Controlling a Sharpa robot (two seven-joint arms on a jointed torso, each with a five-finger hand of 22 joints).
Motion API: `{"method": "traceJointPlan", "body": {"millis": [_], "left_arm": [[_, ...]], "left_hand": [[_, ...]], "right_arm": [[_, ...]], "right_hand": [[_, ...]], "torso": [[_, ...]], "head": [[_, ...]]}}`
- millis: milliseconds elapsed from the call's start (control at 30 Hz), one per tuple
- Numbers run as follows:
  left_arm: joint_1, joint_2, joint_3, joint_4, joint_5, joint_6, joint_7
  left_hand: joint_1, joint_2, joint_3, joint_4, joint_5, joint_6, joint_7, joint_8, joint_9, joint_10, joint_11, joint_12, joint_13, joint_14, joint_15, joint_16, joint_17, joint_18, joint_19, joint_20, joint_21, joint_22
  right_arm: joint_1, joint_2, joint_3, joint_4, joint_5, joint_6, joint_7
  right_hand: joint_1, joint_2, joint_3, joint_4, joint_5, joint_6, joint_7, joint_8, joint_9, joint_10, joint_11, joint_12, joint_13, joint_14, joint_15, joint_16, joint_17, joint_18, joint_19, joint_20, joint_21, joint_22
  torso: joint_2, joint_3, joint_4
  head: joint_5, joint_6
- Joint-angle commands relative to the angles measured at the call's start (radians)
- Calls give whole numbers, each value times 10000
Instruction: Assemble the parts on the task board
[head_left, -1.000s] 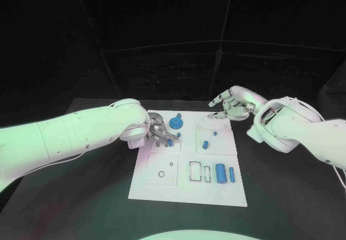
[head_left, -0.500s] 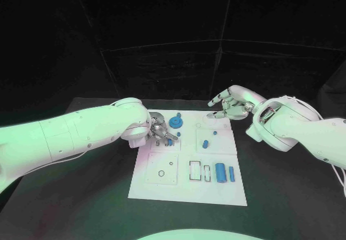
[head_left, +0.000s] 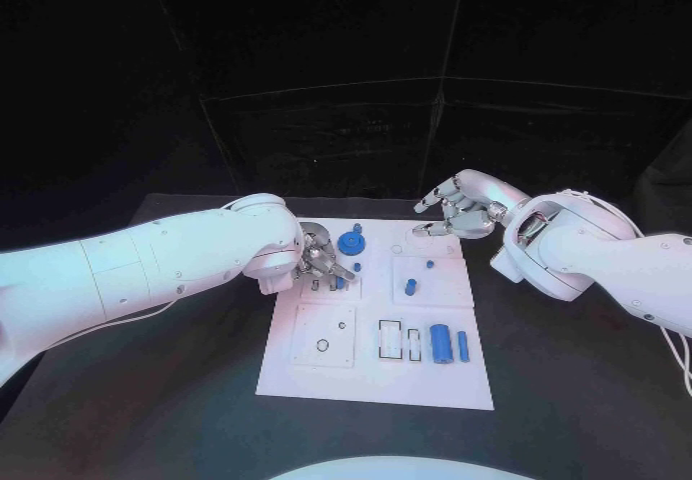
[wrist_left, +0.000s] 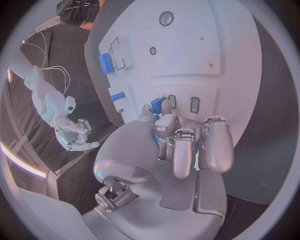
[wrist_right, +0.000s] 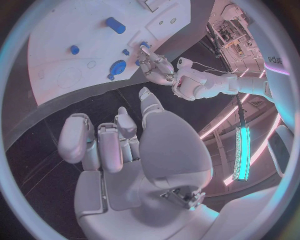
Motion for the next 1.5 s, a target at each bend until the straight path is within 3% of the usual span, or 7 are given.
{"method": "traceJointPlan", "body": {"millis": [33, 100, 167, 400, 667, 1033, 1500], "left_arm": [[14, 6, -3, 14, -67, 79, -8], [14, -5, -3, 38, -67, 44, 43], [14, -25, -3, 72, -66, 24, 117], [13, -245, -5, 315, -66, -229, 362], [12, -518, -6, 625, -66, -584, 528], [4, -944, -26, 1098, -270, -1112, 641], [-23, -979, -325, 1154, -1320, -1186, 586]], "left_hand": [[370, 104, 359, -233, -12, -123, -58, 25, 13, -18, -85, -10, -3, 1038, -101, 31, 2632, -119, 17, -47, 53, 12], [755, 202, 808, -543, 66, -219, -92, -30, 0, -57, -122, -45, -10, 1038, -141, 31, 2632, -116, 12, -84, 57, 25], [1145, 197, 1462, -934, 620, -334, -79, -102, -21, -134, -128, -126, -43, 1038, -167, 31, 2632, -119, 10, -124, 66, 48], [-263, -1200, 5733, -1589, 952, -342, 28, 87, 175, -38, -40, -248, -153, 1038, 58, 31, 2632, -108, 2, -68, 98, 155], [-1473, -2003, 7979, -1860, 922, -388, 58, 475, 488, 33, -45, -264, -227, 1038, -49, 31, 2632, -130, -5, 7, 87, 185], [-1746, -2157, 8483, -2015, 961, -397, 22, 620, 605, 77, -46, -263, -246, 1038, -57, 31, 2632, -132, 8, -9, 96, 226], [-1764, -2167, 8549, -2041, 967, -395, 20, 639, 620, 85, -50, -263, -249, 1038, -61, 31, 2632, -135, 15, -11, 103, 241]], "right_arm": [[22, 13, 7, 1, -1, 115, -21], [22, 21, 7, -6, -2, 129, -27], [22, 29, 7, -14, -3, 151, -46], [22, 41, 6, -46, -4, 220, -100], [21, 48, 5, -77, -4, 256, -110], [21, 49, 5, -100, -4, 288, -110], [21, 45, 4, -110, -4, 264, -78]], "right_hand": [[84, 21, -60, 5, 64, 16, -49, 41, 6, 16, -59, -44, -14, 457, -58, -71, 142, 192, -70, -28, -74, -16], [107, 26, -68, 13, 114, 11, -50, 50, 5, 14, -61, -47, -23, 457, -60, -81, 135, 194, -71, -31, -86, -30], [125, 30, -74, 19, 161, 6, -51, 56, 4, 11, -63, -50, -30, 457, -62, -90, 130, 197, -77, -34, -101, -52], [275, 60, -93, 46, 582, -35, -54, 97, -5, -22, -70, -74, -84, 454, -74, -150, 88, 209, -86, -48, -175, -140], [287, 62, -102, 61, 652, -42, -55, 106, -6, -27, -71, -78, -95, 452, -75, -164, 77, 209, -84, -50, -185, -149], [282, 64, -112, 78, 690, -44, -55, 113, -6, -22, -70, -70, -92, 454, -76, -167, 77, 210, -83, -51, -192, -157], [275, 66, -119, 92, 713, -44, -55, 118, -6, -19, -71, -68, -93, 453, -76, -174, 71, 210, -81, -51, -194, -158]], "torso": [[-4, -3, 5], [-4, -6, 3], [-5, -7, 4], [-5, -5, 11], [-2, -6, 16], [-11, 0, 27], [1, -4, 15]], "head": [[-8, -14], [-5, -14], [-6, -15], [-24, -30], [4, -45], [64, -93], [112, -155]]}}
